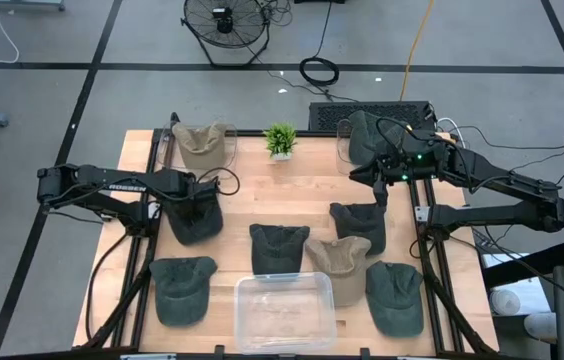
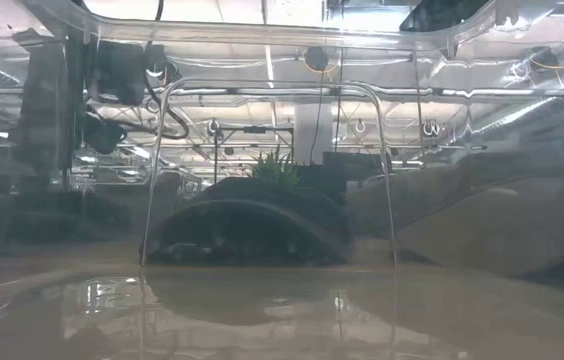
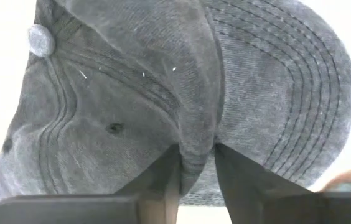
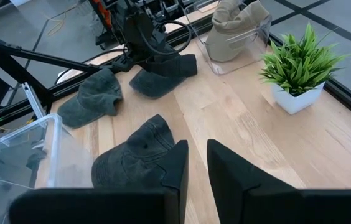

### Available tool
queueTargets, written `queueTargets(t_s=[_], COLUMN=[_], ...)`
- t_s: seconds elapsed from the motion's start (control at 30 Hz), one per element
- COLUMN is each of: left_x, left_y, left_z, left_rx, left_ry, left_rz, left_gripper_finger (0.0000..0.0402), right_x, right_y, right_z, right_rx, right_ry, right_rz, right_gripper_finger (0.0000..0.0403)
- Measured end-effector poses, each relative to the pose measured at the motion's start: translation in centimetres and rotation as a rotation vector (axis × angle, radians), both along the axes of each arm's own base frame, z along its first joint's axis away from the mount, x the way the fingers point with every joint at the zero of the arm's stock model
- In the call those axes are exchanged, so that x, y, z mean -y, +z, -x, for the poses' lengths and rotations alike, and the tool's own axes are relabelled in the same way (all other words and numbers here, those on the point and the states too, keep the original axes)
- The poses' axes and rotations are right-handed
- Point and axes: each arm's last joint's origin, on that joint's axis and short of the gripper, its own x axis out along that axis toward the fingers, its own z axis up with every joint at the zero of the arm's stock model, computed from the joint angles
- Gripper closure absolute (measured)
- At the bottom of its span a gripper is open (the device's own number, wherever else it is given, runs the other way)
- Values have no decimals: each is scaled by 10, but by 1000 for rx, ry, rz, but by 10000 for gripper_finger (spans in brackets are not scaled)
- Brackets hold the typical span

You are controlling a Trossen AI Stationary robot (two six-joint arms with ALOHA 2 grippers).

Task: Pick & Place hat
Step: Put the top left black cap into the white transparent bin

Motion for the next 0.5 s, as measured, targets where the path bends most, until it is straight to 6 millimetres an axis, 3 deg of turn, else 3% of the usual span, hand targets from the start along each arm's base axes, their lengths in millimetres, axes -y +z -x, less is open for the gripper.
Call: queueTargets(t_s=[0.3,0.5], left_x=[1,1], left_y=[0,8], left_z=[-1,-5], left_rx=[8,33], left_ry=[13,14], left_rz=[21,47], left_gripper_finger=[386,385], right_x=[0,0], right_y=[0,0], right_z=[0,0], right_rx=[1,2], right_ry=[-3,-7], right_rz=[-6,-17], right_gripper_finger=[353,353])
